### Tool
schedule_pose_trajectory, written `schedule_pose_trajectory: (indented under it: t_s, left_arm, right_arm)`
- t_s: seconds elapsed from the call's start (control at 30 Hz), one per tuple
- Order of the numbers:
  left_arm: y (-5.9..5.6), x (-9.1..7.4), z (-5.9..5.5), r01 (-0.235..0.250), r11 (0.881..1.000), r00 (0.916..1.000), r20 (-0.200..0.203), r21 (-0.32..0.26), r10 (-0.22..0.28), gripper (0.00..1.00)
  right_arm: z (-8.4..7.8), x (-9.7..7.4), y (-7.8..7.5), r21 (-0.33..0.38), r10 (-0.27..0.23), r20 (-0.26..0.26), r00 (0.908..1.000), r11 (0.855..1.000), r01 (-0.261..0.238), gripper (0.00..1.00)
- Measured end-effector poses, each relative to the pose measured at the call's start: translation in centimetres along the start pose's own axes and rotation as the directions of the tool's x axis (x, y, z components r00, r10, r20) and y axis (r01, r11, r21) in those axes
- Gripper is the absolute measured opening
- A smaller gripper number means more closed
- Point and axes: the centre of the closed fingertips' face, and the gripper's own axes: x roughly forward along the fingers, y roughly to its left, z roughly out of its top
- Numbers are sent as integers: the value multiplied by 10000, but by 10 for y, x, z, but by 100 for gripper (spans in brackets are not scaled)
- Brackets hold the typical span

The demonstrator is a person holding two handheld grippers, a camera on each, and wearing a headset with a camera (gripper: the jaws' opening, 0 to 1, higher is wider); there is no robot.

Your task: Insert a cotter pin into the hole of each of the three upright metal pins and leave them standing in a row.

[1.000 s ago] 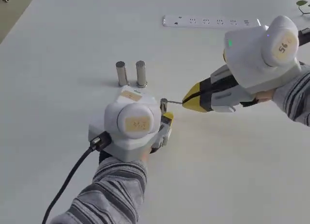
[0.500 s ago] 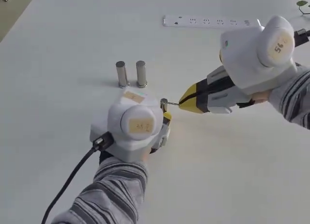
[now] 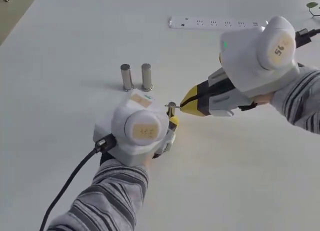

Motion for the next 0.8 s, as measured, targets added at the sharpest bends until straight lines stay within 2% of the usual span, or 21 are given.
schedule_pose_trajectory:
  t_s: [0.37, 0.47, 0.8]
  left_arm:
    - [0, 0, 0, -156, 9999, 9999, 56, 14, 156, 5]
    - [0, 0, 0, -188, 9998, 9998, 48, -11, 188, 5]
    - [0, 1, 0, -296, 9995, 9995, 67, -84, 296, 5]
  right_arm:
    - [0, 6, 0, -385, -22, -150, 9999, 9993, 16, 0]
    - [3, 6, 5, -353, 44, 13, 10000, 9994, -43, 4]
    - [0, -4, -1, -168, -478, 37, 9989, 9987, 478, 5]
